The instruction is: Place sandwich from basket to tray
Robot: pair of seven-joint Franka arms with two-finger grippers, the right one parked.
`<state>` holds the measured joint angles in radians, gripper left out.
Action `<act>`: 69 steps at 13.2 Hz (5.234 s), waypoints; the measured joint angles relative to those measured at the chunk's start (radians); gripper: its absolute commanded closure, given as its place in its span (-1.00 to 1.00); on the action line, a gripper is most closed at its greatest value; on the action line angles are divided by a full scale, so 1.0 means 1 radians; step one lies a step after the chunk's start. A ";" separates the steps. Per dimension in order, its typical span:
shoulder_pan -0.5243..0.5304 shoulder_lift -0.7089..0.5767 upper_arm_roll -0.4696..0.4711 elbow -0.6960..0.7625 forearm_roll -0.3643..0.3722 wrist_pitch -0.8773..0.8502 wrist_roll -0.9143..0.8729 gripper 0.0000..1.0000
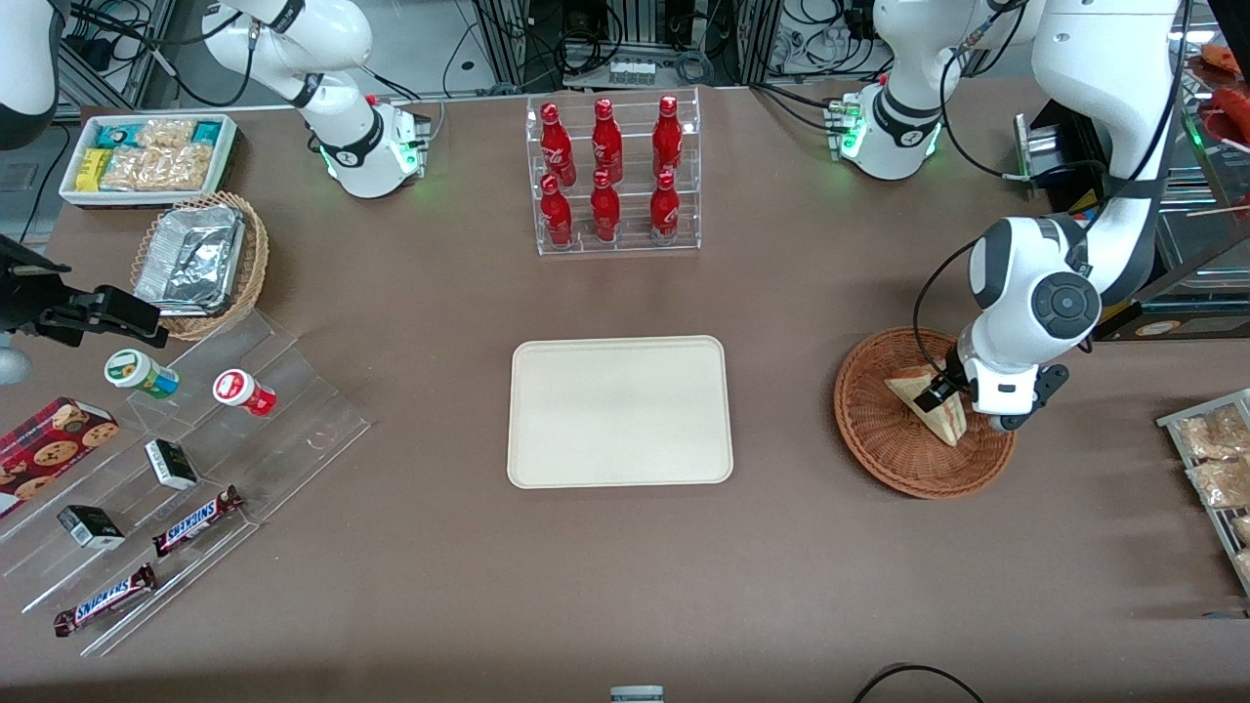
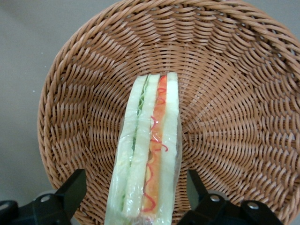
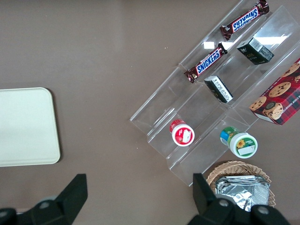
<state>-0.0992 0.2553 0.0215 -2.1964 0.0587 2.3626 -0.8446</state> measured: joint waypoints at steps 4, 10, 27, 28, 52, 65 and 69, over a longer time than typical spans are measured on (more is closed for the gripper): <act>-0.025 0.011 -0.005 -0.001 0.000 0.000 -0.066 1.00; -0.079 0.014 -0.006 0.063 0.016 -0.086 -0.101 1.00; -0.269 0.300 -0.300 0.580 -0.059 -0.391 0.128 1.00; -0.269 0.315 -0.313 0.595 -0.060 -0.391 0.130 1.00; -0.308 0.492 -0.330 0.708 -0.032 -0.237 0.152 -1.00; -0.301 0.452 -0.317 0.769 -0.018 -0.229 0.152 -1.00; -0.233 0.362 -0.295 0.774 -0.018 -0.312 0.152 -1.00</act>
<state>-0.3320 0.6178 -0.2736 -1.4220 0.0408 2.0508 -0.6926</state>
